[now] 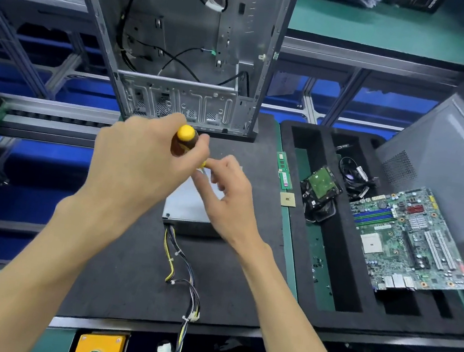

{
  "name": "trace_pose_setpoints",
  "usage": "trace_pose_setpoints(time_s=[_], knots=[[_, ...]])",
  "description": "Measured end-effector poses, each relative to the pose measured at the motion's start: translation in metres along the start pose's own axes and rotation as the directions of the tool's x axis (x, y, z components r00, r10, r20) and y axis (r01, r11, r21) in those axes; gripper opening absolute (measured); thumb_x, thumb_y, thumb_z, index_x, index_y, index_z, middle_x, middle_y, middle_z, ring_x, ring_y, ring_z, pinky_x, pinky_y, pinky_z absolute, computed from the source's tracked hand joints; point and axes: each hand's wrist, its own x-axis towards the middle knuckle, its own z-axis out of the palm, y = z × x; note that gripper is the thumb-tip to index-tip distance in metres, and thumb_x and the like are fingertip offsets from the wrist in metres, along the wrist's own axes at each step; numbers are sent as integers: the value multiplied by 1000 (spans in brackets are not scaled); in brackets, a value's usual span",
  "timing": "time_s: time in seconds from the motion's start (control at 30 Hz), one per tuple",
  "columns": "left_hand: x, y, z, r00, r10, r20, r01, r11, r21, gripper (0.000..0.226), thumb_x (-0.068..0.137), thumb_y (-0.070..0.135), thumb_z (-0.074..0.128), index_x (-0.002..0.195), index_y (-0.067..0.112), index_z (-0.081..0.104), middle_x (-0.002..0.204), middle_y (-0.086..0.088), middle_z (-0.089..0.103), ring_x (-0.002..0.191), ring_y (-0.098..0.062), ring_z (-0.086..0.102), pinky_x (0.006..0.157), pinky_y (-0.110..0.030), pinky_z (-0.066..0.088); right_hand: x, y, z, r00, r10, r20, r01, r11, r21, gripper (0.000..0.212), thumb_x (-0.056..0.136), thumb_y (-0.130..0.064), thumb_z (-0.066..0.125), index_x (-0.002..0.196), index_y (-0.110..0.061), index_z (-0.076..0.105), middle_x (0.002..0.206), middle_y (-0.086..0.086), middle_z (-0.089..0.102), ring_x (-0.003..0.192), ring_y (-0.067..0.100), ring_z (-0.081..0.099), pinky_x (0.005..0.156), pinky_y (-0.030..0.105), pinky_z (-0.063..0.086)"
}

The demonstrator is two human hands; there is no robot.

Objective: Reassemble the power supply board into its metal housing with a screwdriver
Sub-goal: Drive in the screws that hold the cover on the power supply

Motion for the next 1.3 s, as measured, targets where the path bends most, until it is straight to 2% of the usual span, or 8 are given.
trace_pose_setpoints(time_s=[0.2,0.37,0.63,0.87,1.0,1.1,1.17,1.3], knots=[[-16,2,33,938,-100,333,205,933,-296,18,81,42,65,79,26,58,59,9,60,63,-17,59,62,-36,49,-14,-1,-33,940,334,-76,-281,880,384,29,103,-14,48,121,-23,69,93,-6,69,73,16,59,56,25,48],[-53,20,86,768,9,641,214,939,-270,25,83,41,70,87,32,48,73,14,65,75,-14,64,74,-40,55,-31,7,-59,913,373,-168,-296,886,357,24,101,-3,57,117,-21,53,91,3,79,78,14,66,65,24,51],[-60,58,147,809,105,578,185,889,-419,22,89,25,71,110,25,65,96,3,65,82,-18,62,75,-35,51,-53,25,-111,959,254,-124,-266,959,-97,15,97,-13,62,99,-23,72,95,-12,72,86,13,70,77,39,61],[-61,102,188,742,54,668,384,782,-490,18,93,16,63,108,25,67,99,8,69,79,-3,66,79,-24,56,-85,63,-199,871,372,-322,-408,912,-51,19,102,-25,51,95,-34,67,95,-13,73,88,11,75,80,35,64],[-76,125,209,739,4,674,395,808,-437,16,94,10,59,98,22,69,95,7,70,81,-5,64,70,-3,43,-118,97,-234,859,472,-201,-512,807,-295,24,107,-31,43,99,-38,64,85,0,74,77,17,70,70,41,58],[-92,139,220,726,5,688,357,852,-384,20,93,10,56,92,26,68,89,11,66,78,0,59,71,-15,43,-139,122,-238,819,566,-92,-550,728,-409,23,109,-26,44,109,-29,67,79,-5,69,61,2,59,55,20,39],[-103,146,225,722,14,692,328,874,-360,21,93,11,55,91,27,68,88,12,64,80,-2,59,76,-26,47,-148,132,-236,791,612,-21,-540,680,-496,26,108,-24,47,122,-20,69,92,-8,71,77,0,62,67,15,42],[-123,151,232,728,27,685,278,902,-331,21,94,14,55,91,30,68,89,14,63,82,-4,59,81,-33,52,-164,144,-226,713,655,252,-345,640,-687,37,104,-14,51,139,-12,63,146,5,57,130,26,55,107,37,43]])
